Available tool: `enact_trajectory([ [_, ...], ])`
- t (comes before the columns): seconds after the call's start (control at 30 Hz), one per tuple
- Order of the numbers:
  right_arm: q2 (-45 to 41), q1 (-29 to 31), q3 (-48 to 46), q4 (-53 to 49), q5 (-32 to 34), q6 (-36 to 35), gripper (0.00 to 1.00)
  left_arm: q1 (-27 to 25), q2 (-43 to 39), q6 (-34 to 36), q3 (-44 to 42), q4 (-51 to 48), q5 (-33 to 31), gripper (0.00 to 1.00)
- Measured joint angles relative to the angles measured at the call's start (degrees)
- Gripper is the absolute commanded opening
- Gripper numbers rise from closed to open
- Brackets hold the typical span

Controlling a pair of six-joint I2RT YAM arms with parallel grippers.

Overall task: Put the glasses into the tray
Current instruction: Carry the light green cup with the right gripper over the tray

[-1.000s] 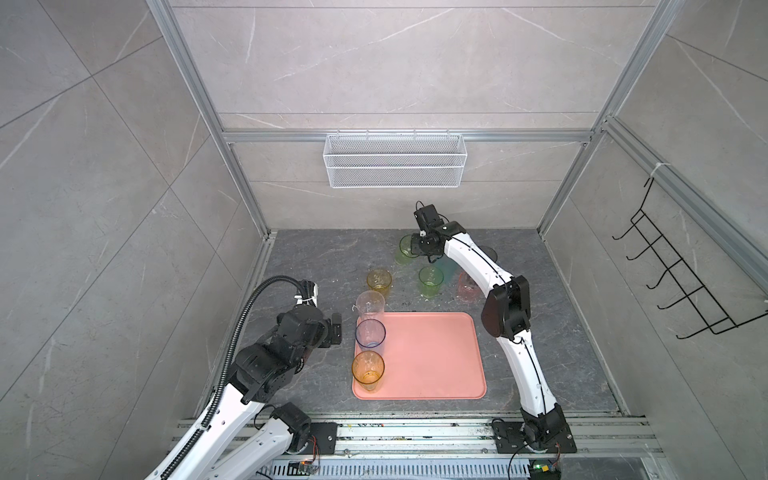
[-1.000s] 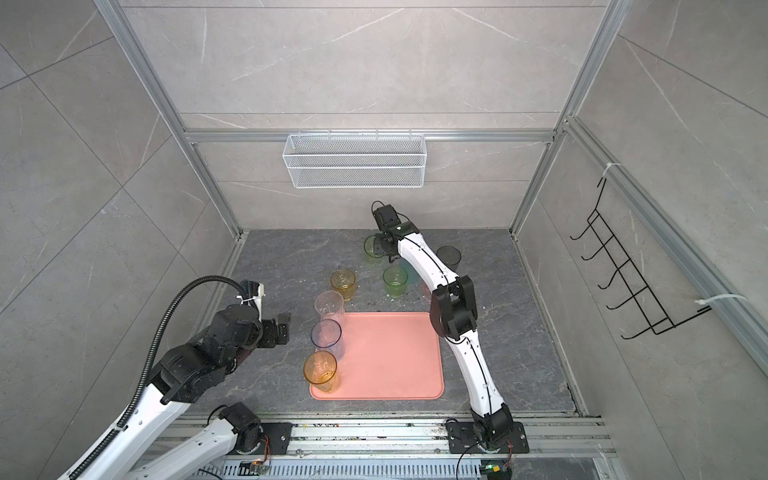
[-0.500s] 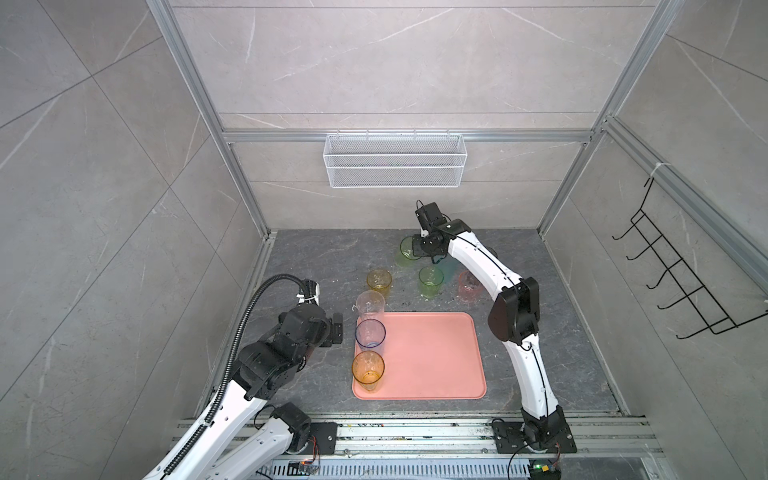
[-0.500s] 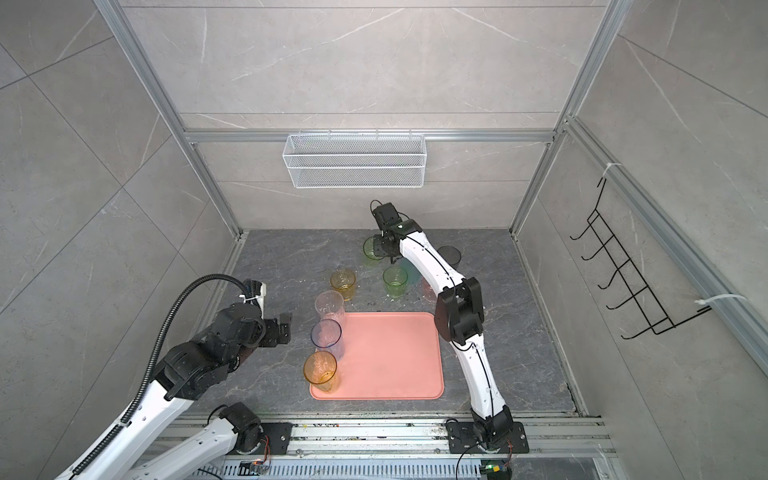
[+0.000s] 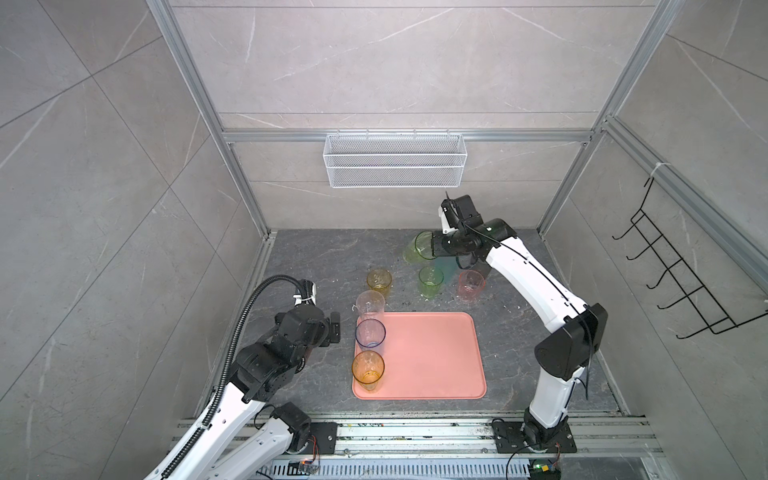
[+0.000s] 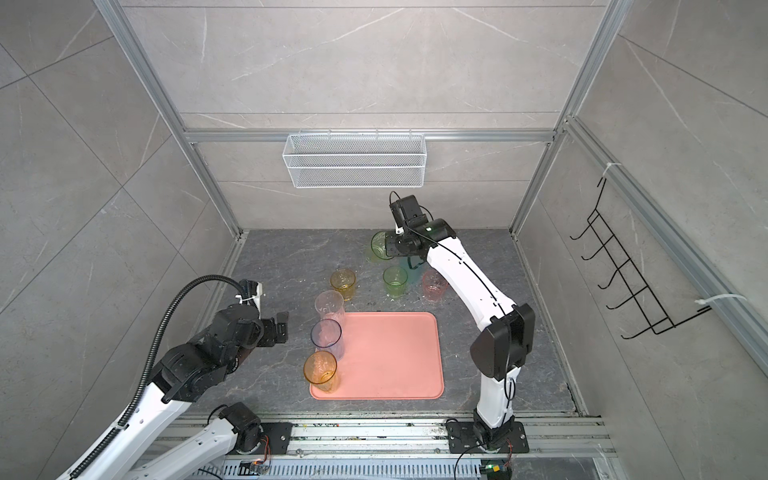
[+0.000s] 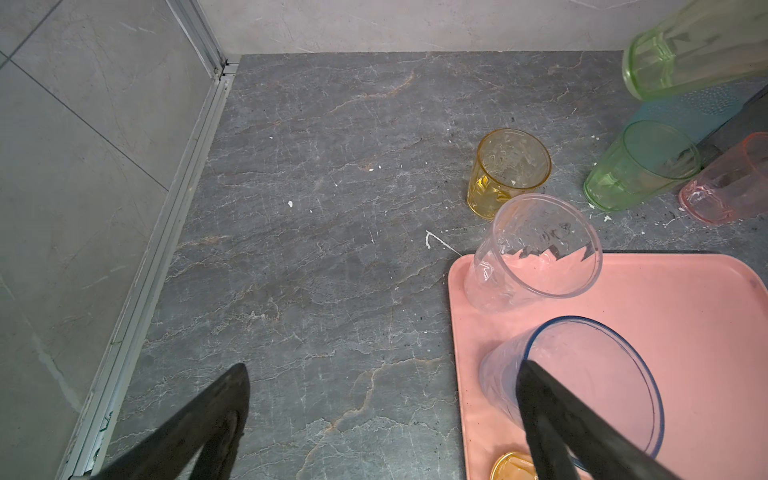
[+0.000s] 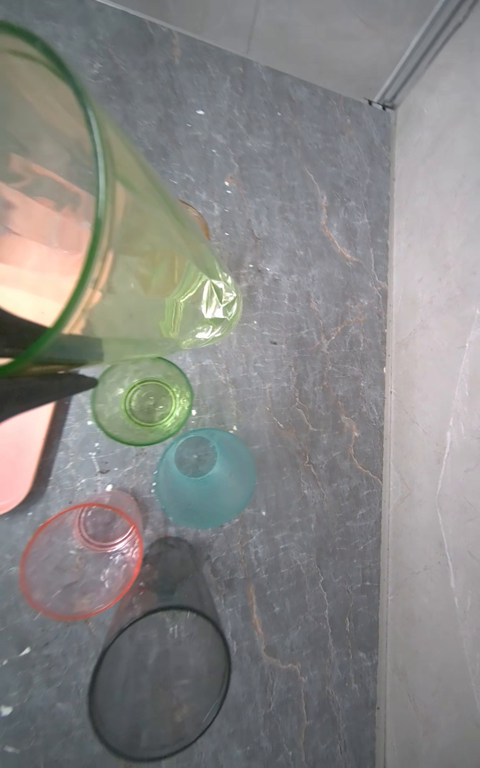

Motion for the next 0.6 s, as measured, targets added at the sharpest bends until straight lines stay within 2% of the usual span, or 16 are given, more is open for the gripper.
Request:
enact_trajectory([
  [0.27, -7.7, 3.4, -5.6, -4.8, -2.4, -2.8, 0.0, 0.0, -0.1, 0.0, 0.0, -0.1, -0.8, 1.0],
  [0.6, -11.9, 6.3, -12.1, -9.9, -2.4, -3.4, 0.0, 0.0, 0.2, 0.0, 0.0, -0.2, -0.9, 1.0],
])
